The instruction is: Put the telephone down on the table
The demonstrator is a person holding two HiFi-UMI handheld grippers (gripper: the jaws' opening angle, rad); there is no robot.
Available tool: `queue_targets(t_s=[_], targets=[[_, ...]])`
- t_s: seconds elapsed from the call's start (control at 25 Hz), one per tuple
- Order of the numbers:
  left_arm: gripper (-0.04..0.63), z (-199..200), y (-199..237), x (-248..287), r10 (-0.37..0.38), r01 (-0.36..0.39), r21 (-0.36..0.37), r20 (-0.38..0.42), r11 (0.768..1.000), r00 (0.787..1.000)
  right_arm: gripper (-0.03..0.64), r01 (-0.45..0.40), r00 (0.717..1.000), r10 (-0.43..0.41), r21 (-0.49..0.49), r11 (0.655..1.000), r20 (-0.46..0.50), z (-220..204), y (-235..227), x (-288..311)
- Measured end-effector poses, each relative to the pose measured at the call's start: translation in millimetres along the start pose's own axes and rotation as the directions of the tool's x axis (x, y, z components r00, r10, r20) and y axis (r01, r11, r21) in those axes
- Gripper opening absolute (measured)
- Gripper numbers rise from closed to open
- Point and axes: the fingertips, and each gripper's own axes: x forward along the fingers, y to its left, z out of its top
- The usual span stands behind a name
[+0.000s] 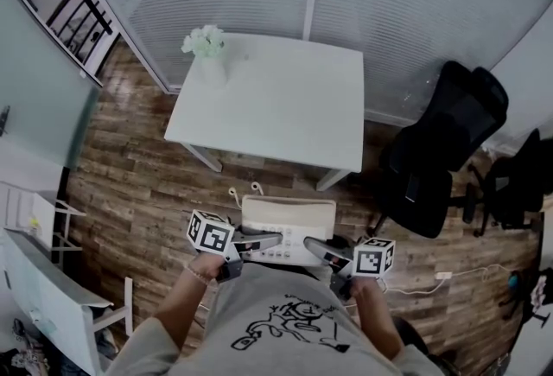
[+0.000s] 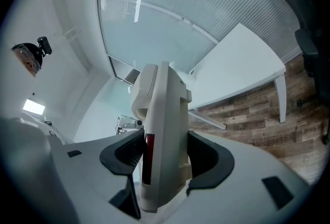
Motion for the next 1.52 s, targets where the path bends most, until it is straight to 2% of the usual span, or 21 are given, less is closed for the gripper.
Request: queue_targets(t_s=[0.36, 0.76, 1.16, 1.52], targets=[[0.212, 12, 5, 10, 0.009, -0.009, 0.002, -0.016, 1.0, 1.0, 0.273, 0.004, 1.0, -0.004, 0.012, 1.0, 0.001, 12, -11, -2], [0.212, 39, 21, 13, 0.004, -0.004, -0.013, 0.0, 1.0, 1.0, 0.273, 0.007, 1.0, -0.007, 0.016, 1.0, -0.009, 38, -23, 12], [0.212, 81, 40, 9, -0.002, 0.002, -0.03, -0.006, 1.0, 1.0, 0.273, 0.016, 1.0, -0.016, 0.036, 0.999, -0.012, 75, -34, 38], [0.212, 136, 65, -8, -0.015, 0.013, -0.051, -0.031, 0.999, 0.999, 0.273, 0.034, 0.999, -0.034, 0.047, 0.998, -0.006, 122, -39, 82]])
